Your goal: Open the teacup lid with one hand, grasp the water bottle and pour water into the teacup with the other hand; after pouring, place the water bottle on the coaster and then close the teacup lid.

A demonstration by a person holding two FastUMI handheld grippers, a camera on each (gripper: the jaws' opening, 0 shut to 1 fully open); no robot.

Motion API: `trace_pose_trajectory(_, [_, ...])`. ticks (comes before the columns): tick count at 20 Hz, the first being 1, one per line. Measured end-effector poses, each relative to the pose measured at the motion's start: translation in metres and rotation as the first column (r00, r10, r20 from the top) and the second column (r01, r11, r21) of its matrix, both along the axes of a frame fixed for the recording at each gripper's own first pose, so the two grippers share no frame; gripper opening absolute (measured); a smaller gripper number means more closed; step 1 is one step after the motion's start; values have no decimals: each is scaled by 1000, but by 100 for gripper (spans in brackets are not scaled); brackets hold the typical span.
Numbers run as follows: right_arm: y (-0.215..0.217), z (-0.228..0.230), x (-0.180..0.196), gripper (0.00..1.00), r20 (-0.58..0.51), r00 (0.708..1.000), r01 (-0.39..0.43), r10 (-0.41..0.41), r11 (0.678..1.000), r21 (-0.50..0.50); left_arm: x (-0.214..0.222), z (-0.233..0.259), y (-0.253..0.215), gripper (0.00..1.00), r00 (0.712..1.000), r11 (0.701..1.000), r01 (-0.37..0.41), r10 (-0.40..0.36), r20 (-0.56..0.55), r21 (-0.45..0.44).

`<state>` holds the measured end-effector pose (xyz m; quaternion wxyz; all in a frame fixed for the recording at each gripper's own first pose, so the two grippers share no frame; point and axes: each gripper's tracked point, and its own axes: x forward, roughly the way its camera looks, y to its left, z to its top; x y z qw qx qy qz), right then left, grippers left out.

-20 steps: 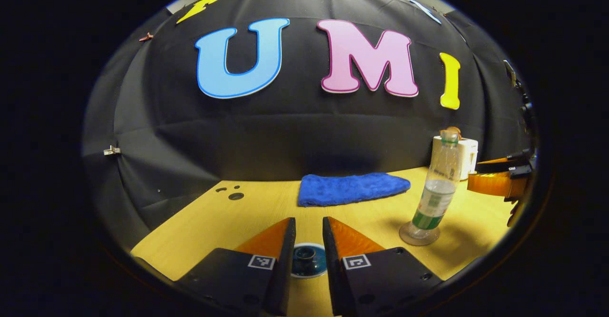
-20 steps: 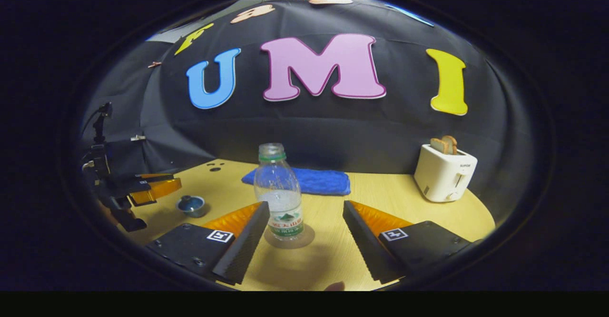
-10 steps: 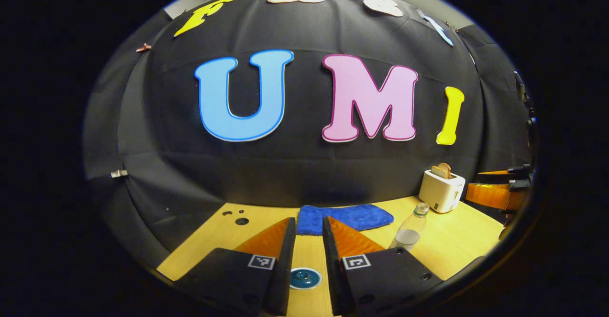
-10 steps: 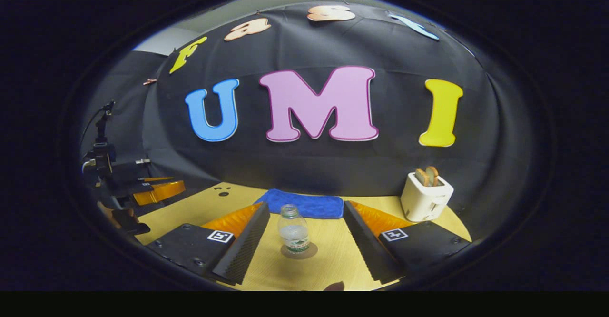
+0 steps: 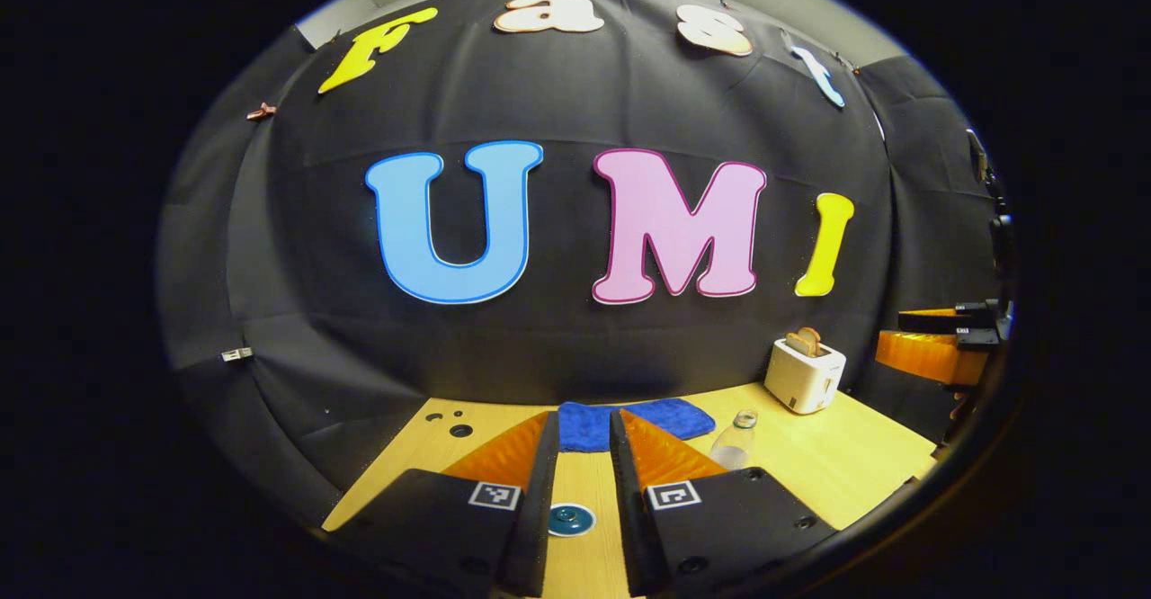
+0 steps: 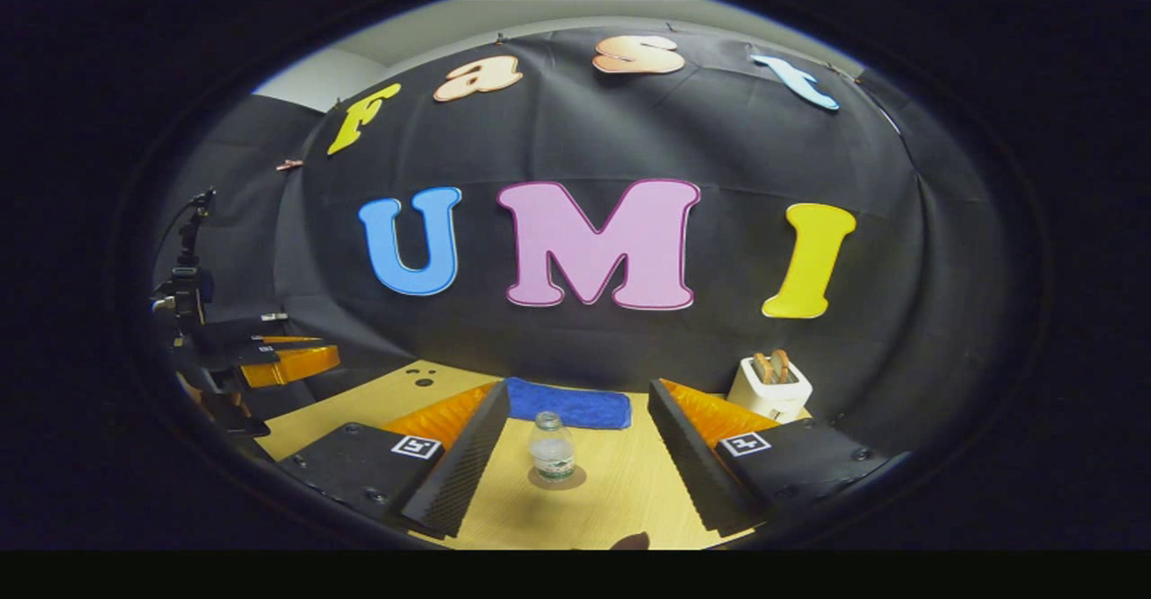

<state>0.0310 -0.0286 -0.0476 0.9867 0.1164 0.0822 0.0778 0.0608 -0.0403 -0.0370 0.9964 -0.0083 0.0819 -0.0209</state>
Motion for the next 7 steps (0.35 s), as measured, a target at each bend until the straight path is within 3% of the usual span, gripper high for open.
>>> trace_pose_trajectory(5, [-11,9,-7,96,16,999,32,-32,999,0,-9,8,1,39,1000,1000,1,-1,10,0])
trace_pose_trajectory(6, [-12,8,-8,96,16,999,36,-35,999,-2,-10,9,1,34,1000,1000,1,-1,12,0])
trace_pose_trajectory(7, [-13,9,-9,96,18,999,38,-38,999,-3,-12,9,2,41,1000,1000,1,-1,13,0])
